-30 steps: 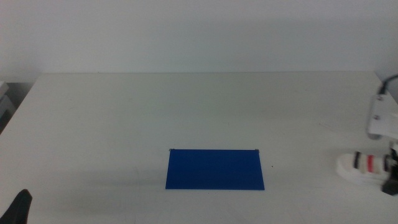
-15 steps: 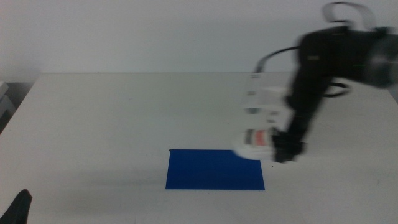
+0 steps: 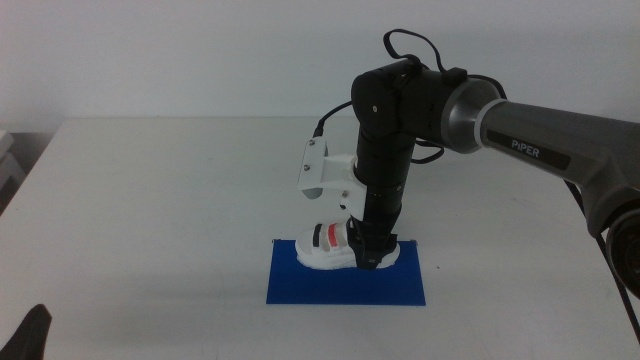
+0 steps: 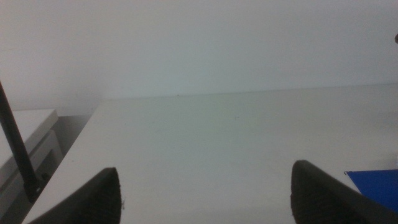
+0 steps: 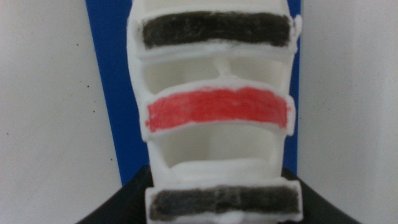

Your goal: Use one arm to grab the shoe from the table and place it on the mat.

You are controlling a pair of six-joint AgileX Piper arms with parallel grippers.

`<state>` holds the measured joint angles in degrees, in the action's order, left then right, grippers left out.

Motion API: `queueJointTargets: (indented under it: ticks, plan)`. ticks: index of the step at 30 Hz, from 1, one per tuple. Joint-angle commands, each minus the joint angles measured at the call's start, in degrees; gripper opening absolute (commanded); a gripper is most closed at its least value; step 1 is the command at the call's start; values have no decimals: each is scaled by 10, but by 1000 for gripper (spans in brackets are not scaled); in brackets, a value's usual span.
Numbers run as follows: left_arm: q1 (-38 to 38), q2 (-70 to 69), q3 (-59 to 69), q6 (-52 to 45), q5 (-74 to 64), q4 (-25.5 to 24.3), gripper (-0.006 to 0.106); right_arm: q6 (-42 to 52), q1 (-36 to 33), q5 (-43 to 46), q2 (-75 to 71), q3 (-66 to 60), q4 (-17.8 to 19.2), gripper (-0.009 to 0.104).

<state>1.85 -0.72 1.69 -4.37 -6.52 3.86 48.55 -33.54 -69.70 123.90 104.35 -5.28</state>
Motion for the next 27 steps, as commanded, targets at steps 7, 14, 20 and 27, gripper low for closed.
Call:
queueJointTargets:
  ticks: [7, 14, 20, 27]
  plan:
    - [2, -8, 4, 3, 47, 5, 94, 100, 0, 18, -31, 20, 0, -4]
    - [2, -8, 4, 3, 47, 5, 94, 108, 1, 22, -19, 20, -8, -4]
    - [2, -8, 4, 3, 47, 5, 94, 108, 1, 22, -17, 20, -20, -4]
    - [2, -8, 4, 3, 47, 5, 94, 83, 1, 21, 2, 18, -31, 0]
